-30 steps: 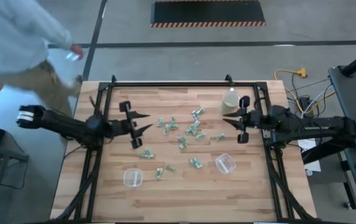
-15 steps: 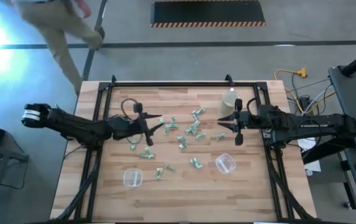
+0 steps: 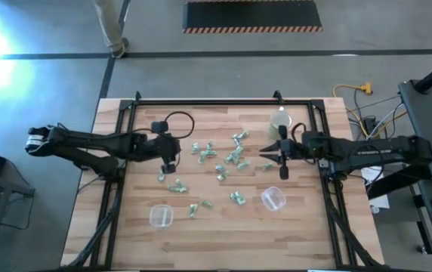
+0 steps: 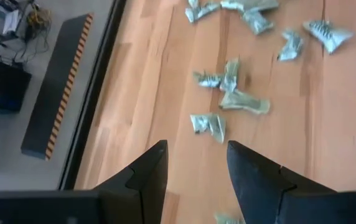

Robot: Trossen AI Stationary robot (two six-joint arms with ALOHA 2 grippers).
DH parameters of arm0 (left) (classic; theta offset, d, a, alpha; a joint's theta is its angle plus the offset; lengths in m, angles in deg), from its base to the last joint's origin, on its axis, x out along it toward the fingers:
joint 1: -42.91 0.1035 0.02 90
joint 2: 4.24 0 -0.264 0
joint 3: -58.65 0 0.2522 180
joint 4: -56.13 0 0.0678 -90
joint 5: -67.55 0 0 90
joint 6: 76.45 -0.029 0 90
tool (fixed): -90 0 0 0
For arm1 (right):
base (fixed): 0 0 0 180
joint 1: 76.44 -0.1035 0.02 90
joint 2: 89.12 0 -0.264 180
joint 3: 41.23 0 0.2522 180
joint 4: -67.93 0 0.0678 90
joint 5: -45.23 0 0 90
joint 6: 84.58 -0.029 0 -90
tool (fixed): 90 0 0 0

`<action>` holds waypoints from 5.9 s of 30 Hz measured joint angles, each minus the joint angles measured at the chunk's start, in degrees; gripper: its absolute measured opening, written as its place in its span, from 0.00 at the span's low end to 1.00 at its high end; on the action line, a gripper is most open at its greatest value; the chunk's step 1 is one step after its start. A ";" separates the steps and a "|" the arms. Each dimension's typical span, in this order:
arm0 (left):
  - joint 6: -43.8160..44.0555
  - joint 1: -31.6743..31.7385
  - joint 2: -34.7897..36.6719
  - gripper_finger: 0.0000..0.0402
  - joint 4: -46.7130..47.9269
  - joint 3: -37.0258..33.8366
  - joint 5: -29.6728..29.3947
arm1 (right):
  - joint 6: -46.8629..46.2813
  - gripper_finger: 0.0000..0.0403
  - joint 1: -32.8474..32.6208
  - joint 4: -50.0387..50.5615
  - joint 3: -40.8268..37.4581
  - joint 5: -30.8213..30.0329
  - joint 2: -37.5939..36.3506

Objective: Pick and place Stevia / Truvia into bins
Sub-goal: Put the stevia packet into the left transparent container

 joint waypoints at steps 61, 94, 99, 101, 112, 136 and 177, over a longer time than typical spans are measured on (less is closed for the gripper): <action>-13.25 11.67 -21.10 0.37 7.48 -1.39 19.12 | 1.16 0.14 0.00 -2.16 -0.33 0.13 3.12; -0.13 16.44 -23.17 0.37 9.47 -3.08 22.18 | 0.48 0.14 0.02 -2.60 -0.63 0.11 3.14; 0.43 16.42 -26.06 0.37 7.17 -2.55 22.82 | 0.29 0.14 0.00 -2.59 -0.63 0.12 3.14; 1.23 16.44 -26.82 0.37 7.48 -2.03 23.39 | 0.23 0.14 0.00 -2.62 -0.63 0.11 3.14; -0.30 16.08 -25.96 0.37 1.48 -0.72 27.51 | 0.40 0.14 0.00 -2.62 -0.63 0.10 3.14; 5.89 15.72 -23.51 0.37 -2.99 -1.12 27.52 | 0.03 0.14 0.01 -2.67 -0.63 0.02 3.14; 5.24 15.39 -19.87 0.00 0.73 -0.28 27.59 | 0.22 0.14 0.02 -2.78 -0.63 -0.09 3.14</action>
